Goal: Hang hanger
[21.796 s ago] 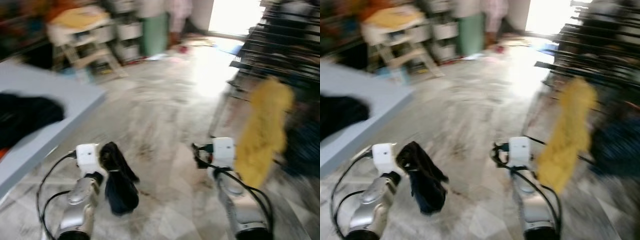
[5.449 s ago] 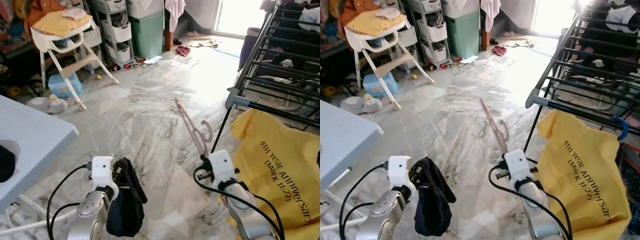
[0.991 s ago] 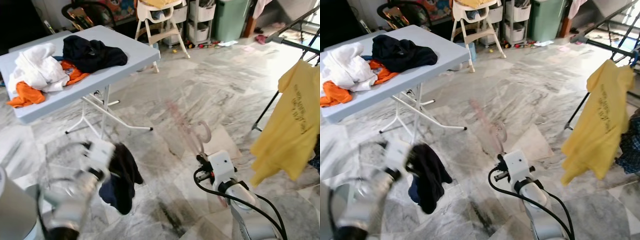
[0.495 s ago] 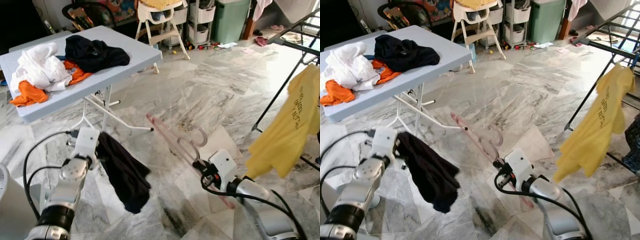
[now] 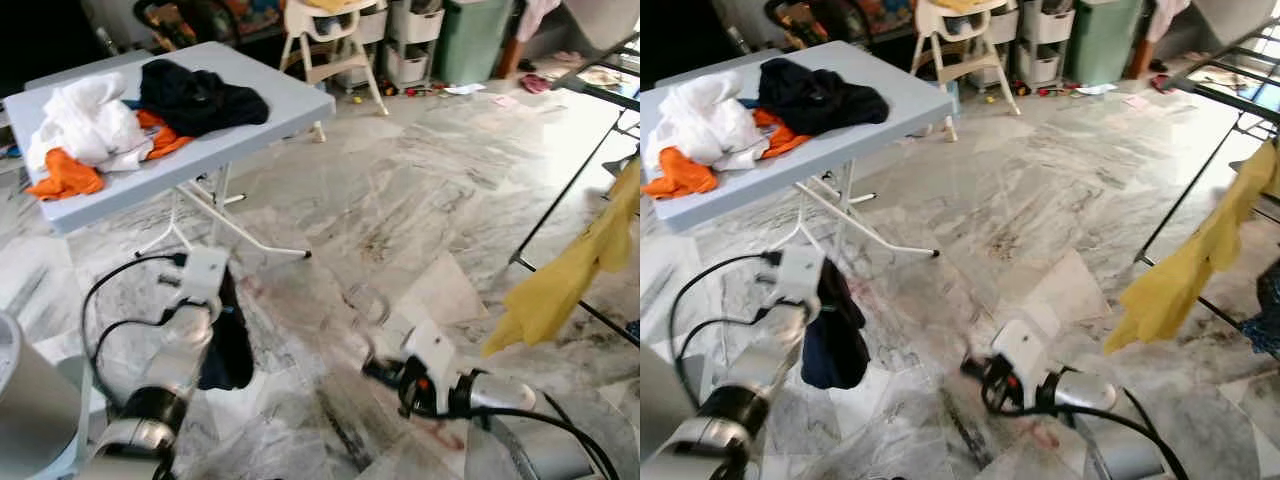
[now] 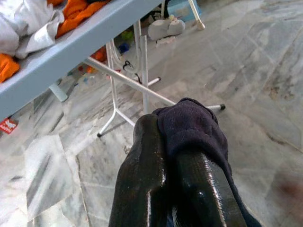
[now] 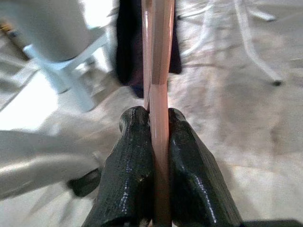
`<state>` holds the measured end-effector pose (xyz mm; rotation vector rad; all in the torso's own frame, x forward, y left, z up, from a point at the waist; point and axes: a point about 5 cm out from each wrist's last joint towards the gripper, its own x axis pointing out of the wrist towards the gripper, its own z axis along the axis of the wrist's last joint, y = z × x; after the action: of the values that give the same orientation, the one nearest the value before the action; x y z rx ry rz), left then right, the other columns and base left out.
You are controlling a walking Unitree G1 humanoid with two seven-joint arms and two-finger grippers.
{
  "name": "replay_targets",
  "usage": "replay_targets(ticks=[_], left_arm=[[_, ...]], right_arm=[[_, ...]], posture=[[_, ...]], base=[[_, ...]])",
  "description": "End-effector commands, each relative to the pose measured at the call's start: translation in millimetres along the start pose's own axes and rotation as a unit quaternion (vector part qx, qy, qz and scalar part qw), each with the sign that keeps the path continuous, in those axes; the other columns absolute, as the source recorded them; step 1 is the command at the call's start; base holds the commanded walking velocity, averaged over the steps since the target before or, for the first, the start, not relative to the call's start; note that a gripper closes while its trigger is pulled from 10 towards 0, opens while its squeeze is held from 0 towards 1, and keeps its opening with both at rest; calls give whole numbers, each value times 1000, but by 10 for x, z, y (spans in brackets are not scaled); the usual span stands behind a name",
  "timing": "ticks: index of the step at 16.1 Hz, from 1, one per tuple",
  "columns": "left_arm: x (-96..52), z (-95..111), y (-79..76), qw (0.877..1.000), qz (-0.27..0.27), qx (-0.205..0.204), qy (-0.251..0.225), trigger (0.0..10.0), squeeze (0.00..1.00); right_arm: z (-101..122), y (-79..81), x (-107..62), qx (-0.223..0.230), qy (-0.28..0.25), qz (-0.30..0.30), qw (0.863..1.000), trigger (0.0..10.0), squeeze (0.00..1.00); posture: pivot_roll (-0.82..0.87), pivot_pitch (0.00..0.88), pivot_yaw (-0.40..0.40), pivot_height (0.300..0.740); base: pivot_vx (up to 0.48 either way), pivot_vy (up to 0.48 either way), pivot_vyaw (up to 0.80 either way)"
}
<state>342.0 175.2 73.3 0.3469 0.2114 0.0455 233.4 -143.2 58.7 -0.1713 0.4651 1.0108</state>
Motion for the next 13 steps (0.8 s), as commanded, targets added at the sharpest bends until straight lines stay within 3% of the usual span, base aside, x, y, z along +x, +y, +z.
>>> replay_targets(ticks=[1, 3, 5, 10, 11, 12, 13], left_arm=[[73, 190, 12, 999, 19, 10, -29, 10000, 0], [111, 260, 16, 998, 39, 23, -33, 10000, 0], [148, 364, 28, 998, 48, 10, -46, 10000, 0], [158, 454, -6, 997, 42, 4, -64, 10000, 0], [154, 471, -6, 997, 37, 16, -71, 10000, 0], [142, 481, -24, 995, 19, 55, -86, 10000, 0], [136, 454, -16, 996, 22, 46, -79, 10000, 0]], right_arm=[[26, 50, -12, -1, 4, 27, 1000, 10000, 0], [-14, 61, -51, -1, 21, 40, 999, 10000, 0], [-77, 72, -110, 0, 39, 51, 998, 10000, 0], [-133, 33, -90, -2, 59, 25, 998, 10000, 0], [-128, 25, -89, 0, 57, 22, 998, 10000, 0], [-137, 6, -90, 0, 58, 18, 998, 10000, 0], [-153, -10, -93, -2, 60, 14, 998, 10000, 0]], posture=[[-117, 38, 72, 740], [-122, 37, 73, 740], [-127, 35, 74, 740], [-131, 34, 80, 740], [-131, 34, 79, 740], [-129, 34, 78, 740], [-124, 33, 76, 740]], base=[[0, 0, 0], [0, 0, 0], [0, 0, 0], [0, 0, 0], [0, 0, 0], [0, 0, 0], [0, 0, 0]])
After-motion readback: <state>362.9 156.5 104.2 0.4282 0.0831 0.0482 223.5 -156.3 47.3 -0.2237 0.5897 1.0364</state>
